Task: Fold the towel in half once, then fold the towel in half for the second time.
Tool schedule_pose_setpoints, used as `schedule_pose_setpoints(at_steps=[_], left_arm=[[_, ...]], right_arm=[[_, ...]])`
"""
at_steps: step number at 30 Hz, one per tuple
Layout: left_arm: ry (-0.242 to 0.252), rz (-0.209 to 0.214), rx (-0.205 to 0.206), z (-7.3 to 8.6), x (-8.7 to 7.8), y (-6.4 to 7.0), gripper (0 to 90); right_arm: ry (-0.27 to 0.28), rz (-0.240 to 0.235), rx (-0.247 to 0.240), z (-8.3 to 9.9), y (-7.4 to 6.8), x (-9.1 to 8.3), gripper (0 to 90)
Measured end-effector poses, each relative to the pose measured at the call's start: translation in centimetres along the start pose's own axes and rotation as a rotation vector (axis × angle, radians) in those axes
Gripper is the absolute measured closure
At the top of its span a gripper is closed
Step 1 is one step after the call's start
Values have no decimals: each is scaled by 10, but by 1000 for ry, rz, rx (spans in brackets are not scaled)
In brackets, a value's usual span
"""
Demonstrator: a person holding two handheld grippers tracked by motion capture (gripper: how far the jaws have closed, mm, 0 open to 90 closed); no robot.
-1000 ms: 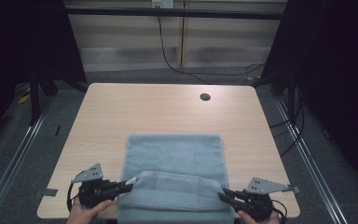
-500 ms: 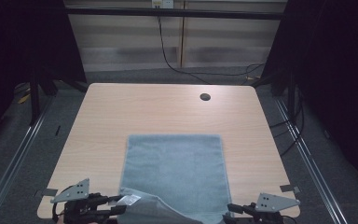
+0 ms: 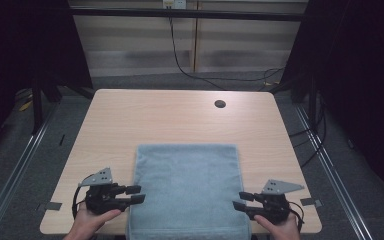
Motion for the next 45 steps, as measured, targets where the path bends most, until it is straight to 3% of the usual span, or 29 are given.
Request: schedule_pose_setpoints(at_steps=[5, 9, 11, 12, 14, 17, 19, 22, 26, 30, 33, 37, 38, 45], left_arm=[[-39, -62, -17, -14, 23, -32, 568], [-71, -94, -6, -25, 42, -54, 577], [-60, -106, -41, -25, 50, -64, 578], [-65, -104, -55, -24, 54, -68, 578], [-95, -131, -30, -19, 58, -72, 578], [-114, -135, -34, -11, 60, -74, 578], [-137, -144, -21, -5, 60, -75, 581], [-123, -136, -18, 0, 57, -72, 584], [-130, -117, 17, 10, 52, -59, 589], [-142, -106, 27, 16, 48, -47, 589], [-146, -88, 12, 20, 46, -40, 590], [-146, -97, 21, 26, 42, -29, 590], [-152, -91, 28, 28, 40, -26, 590], [-168, -61, 22, 34, 32, -12, 570]], right_arm=[[-8, 16, -6, -23, 23, 29, 517], [-56, 37, -32, -36, 37, 54, 515], [-69, 49, -35, -42, 45, 66, 515], [-74, 57, -34, -44, 48, 71, 512], [-79, 67, -20, -45, 54, 80, 511], [-112, 85, -19, -41, 59, 91, 505], [-118, 93, -29, -38, 59, 93, 500], [-131, 86, -14, -34, 56, 89, 502], [-135, 69, -19, -25, 47, 81, 504], [-155, 70, -47, -16, 35, 73, 504], [-155, 53, -41, -10, 28, 67, 504], [-156, 33, -39, -4, 20, 61, 507], [-163, 34, -55, -2, 19, 60, 508], [-175, 14, -52, 7, 3, 51, 504]])
Point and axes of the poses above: each handheld gripper's, and its own axes: x roughly forward along the jaws, z roughly out of its underside, y roughly to its right, the point moved 8 cm from there along x, roughly forward along the jaws, and after that the axes turned 2 degrees about -z, right-handed, at the moved point
